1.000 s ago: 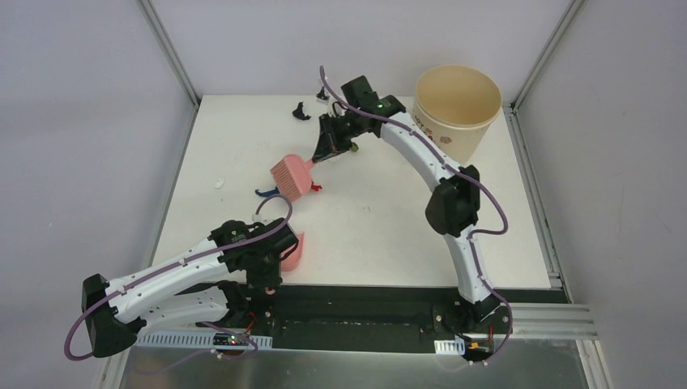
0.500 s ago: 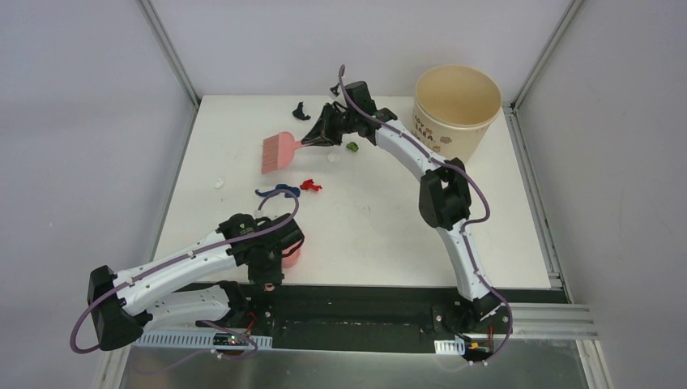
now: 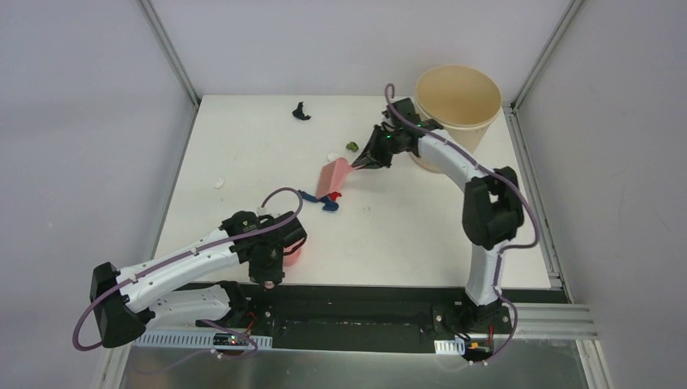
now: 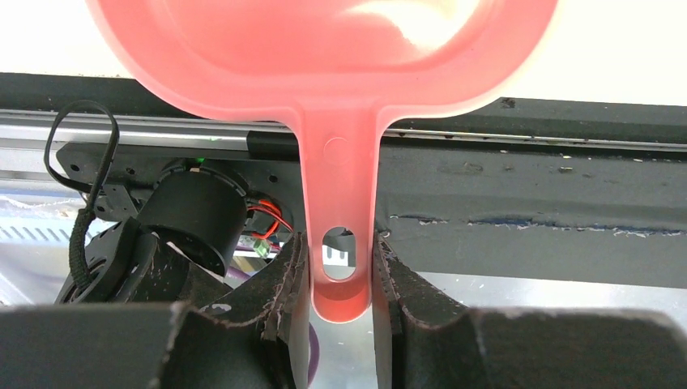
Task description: Sweep away the paper scraps from the table
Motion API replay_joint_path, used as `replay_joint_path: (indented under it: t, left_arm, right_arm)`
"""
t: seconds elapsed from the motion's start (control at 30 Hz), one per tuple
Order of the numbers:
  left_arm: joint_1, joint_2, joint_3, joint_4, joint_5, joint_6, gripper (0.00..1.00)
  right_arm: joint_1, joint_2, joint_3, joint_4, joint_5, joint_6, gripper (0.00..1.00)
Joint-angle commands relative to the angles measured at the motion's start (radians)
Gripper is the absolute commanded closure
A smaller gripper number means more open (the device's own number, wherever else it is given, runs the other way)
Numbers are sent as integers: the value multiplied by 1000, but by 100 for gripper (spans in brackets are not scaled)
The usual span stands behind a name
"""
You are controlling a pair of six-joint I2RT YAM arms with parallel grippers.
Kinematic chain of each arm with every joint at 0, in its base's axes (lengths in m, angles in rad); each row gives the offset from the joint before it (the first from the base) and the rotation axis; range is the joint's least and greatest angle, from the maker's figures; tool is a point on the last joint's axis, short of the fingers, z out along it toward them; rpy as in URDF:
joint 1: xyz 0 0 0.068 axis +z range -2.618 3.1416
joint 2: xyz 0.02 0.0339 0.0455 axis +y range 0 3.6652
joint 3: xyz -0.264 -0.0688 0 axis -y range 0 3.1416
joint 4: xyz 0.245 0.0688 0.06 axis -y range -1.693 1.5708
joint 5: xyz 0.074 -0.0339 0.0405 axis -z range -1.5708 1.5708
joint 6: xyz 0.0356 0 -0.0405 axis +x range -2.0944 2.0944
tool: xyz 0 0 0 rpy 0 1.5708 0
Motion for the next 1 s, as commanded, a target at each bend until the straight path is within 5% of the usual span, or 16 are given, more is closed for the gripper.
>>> replay_joint_path:
  t: [0.0,0.17,0.3,0.6,0.73,0.87,0.97]
  left_arm:
    - [-8,45,85,27,-20,58,100]
    - [-8,147,138,74,-39,135,100]
    - [-8,231,168,109,10,203,100]
    - [-8,258,194,132,88,252,100]
    - [-8,263,193,158,117,258,100]
    - [-8,287,196,167,160,271,100]
    - [-7,295,196,178,203,266,100]
  right_arm:
    - [-111,-220,-141,-58,11,-73,100]
    - [-190,-385,-206,-116,-32,-144,100]
    - [-196,-427,-9,-179,-15,-266,100]
    - [-150,-164,439,-342,196,-713,100]
    - [-43,-5,596,-375,455,-1014,100]
    - [41,81,578,-204,801,-1235,100]
    - [60,129,582,-109,860,-1298,100]
